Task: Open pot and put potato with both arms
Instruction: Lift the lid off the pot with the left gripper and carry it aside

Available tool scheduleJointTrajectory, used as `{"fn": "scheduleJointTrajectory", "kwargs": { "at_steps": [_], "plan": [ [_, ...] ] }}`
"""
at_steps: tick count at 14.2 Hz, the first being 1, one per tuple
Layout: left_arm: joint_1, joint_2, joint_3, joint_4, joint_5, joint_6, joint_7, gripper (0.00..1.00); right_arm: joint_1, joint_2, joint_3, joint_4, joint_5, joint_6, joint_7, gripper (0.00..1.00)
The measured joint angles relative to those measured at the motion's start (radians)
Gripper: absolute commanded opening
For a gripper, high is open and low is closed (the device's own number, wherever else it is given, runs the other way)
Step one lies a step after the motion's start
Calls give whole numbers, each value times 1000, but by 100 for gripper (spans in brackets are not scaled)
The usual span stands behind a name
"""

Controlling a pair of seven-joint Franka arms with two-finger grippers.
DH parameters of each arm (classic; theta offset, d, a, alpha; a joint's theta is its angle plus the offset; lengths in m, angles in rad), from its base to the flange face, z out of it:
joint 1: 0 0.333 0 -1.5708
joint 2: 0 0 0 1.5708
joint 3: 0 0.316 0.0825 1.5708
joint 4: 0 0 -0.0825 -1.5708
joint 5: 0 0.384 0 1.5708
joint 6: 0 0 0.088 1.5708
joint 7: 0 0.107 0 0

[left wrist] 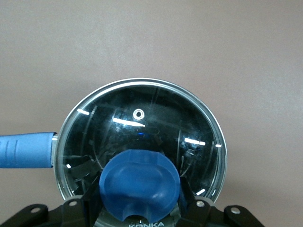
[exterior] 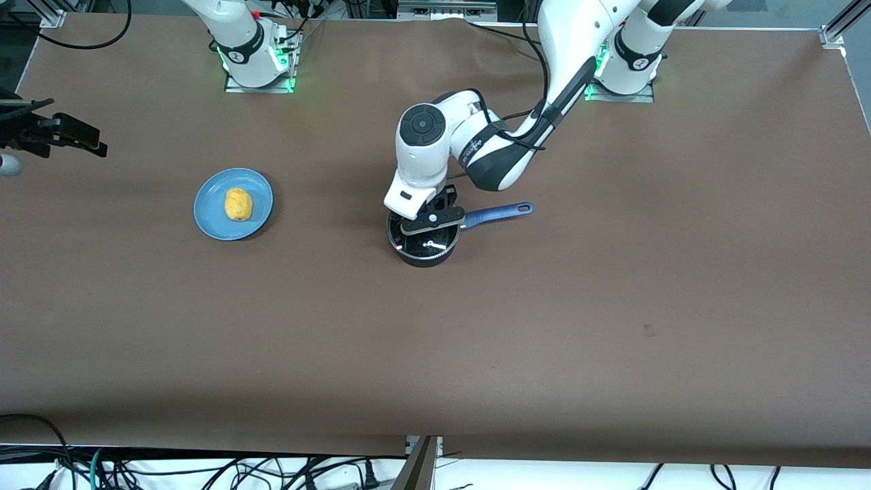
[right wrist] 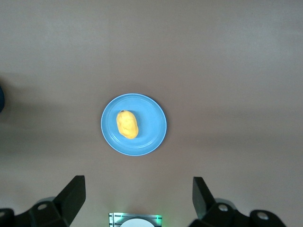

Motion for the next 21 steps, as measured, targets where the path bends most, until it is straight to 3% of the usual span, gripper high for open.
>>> {"fn": "scheduleJointTrajectory", "kwargs": {
  "at_steps": [8,13,17,19,21],
  "plan": [
    [0,0,1,7,0,-8,0,54,0,0,0,0,0,0,0,100],
    [32,-28,5,104,0,-134,37,54,0,0,0,0,0,0,0,100],
    [195,-102,18,89,-14,-171,296,54,1,0,1,0,0,-1,0,100],
    [331,-143,37,34,-44,-175,534,54,3,1,3,0,0,-1,0,100],
    [447,-174,99,-26,-95,-175,805,54,16,6,4,0,1,-2,0,100]
  ]
}}
